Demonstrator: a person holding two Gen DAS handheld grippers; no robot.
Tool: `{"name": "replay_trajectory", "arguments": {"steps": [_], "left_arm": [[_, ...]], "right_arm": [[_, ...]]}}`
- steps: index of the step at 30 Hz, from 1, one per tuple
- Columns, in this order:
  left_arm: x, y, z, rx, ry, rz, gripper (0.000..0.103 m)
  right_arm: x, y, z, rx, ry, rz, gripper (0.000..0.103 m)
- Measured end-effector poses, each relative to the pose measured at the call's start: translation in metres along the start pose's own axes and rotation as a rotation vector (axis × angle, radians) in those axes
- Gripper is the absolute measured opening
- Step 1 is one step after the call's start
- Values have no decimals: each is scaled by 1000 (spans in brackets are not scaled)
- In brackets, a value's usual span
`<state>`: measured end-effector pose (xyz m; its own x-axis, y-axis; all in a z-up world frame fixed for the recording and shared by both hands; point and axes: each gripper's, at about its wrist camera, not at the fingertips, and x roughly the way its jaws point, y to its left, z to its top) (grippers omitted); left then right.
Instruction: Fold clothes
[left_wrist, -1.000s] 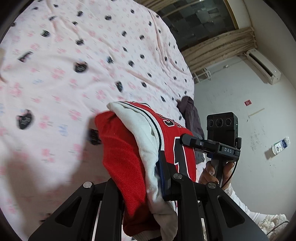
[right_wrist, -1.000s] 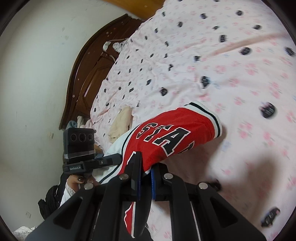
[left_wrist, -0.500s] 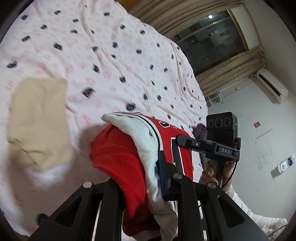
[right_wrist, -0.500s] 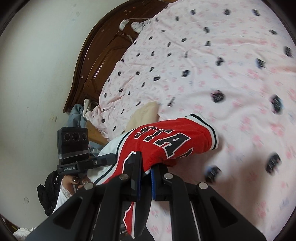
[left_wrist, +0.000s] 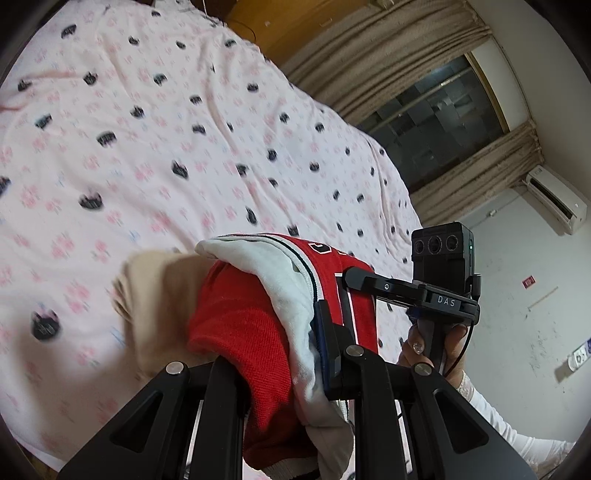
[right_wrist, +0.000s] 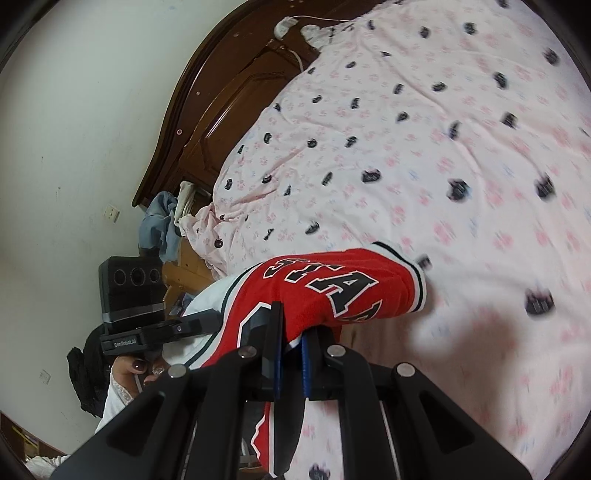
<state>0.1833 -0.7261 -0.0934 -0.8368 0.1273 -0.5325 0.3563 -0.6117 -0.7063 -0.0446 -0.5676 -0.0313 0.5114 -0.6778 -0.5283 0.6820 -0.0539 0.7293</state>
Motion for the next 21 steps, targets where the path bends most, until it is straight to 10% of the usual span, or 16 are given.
{"name": "replay_trajectory", "arguments": {"steps": [21], "left_arm": [[-17,45,33,-7,-86,62,14]], "right_arm": [[67,25,70,-97,25,13,9]]}}
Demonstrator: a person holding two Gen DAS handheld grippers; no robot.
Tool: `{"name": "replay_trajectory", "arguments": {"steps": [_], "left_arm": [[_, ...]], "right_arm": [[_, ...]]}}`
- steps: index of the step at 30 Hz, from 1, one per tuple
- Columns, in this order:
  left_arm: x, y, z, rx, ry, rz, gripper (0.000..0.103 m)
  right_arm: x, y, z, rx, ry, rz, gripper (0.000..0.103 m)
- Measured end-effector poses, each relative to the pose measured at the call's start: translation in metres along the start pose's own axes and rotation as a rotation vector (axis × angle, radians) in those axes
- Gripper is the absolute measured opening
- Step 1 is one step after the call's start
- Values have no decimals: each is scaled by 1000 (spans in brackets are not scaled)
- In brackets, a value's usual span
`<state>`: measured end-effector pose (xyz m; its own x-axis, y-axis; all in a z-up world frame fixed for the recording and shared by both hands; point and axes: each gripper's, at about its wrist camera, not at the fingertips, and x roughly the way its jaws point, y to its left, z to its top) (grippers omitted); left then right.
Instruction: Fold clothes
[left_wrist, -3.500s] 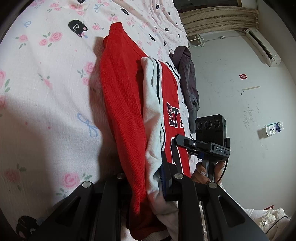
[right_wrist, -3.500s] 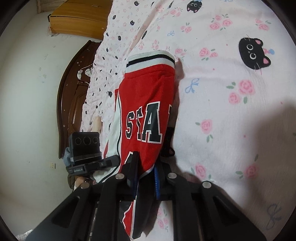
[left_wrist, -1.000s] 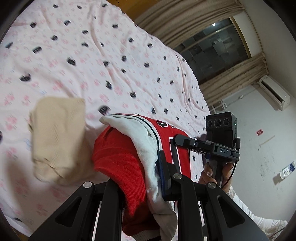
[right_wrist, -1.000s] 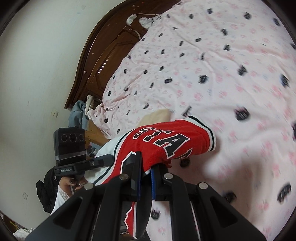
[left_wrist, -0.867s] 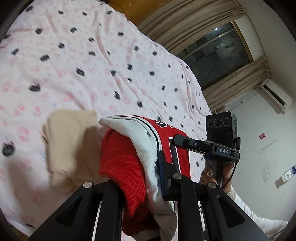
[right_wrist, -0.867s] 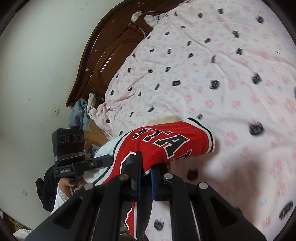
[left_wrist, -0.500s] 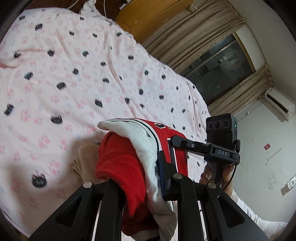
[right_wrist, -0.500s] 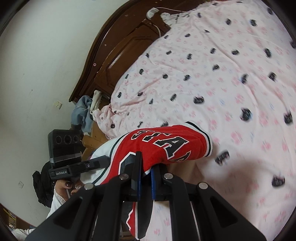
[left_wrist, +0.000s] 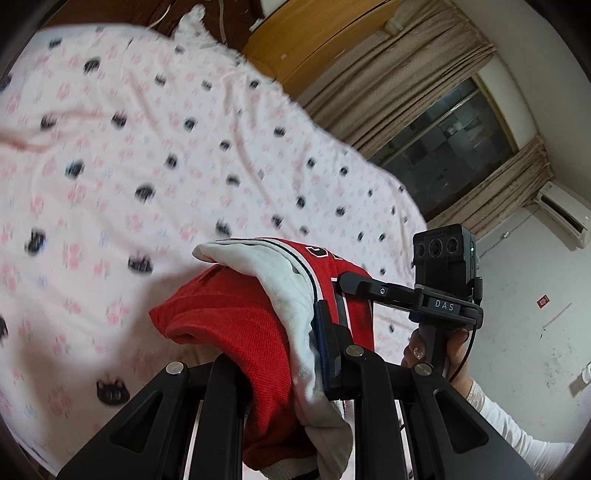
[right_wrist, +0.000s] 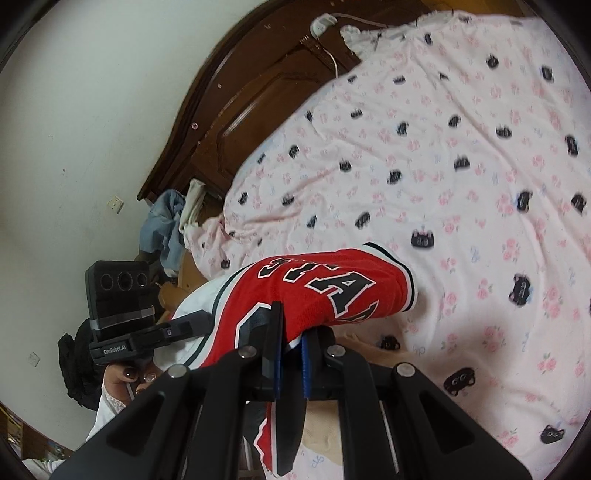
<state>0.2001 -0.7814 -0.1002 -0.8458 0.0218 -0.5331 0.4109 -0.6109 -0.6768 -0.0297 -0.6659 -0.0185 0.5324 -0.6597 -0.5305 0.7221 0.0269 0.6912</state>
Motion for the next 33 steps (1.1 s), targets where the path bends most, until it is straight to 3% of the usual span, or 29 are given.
{"name": "replay_trajectory", "arguments": {"steps": [11,17,24,27,29,33], "left_arm": [[18,9,-74,-62,102,-1,14],[30,20,-107,-93,143,4,14],[32,37,-127,-119,133,31,14],[31,43,-131,-136,114,27,15],[29,46,-132,-146,103,17,17],[20,46,-132,-139,93,47,22]], "right_arm": [[20,-42,-76,67,165,-9,9],[30,-53,-106,80,259,-63,9],[43,-62,-123,89,273,-94,9],[44,-62,-124,71,270,-128,18],[43,-59,-124,50,267,-170,34],[37,-50,-124,-13,257,-231,34]]}}
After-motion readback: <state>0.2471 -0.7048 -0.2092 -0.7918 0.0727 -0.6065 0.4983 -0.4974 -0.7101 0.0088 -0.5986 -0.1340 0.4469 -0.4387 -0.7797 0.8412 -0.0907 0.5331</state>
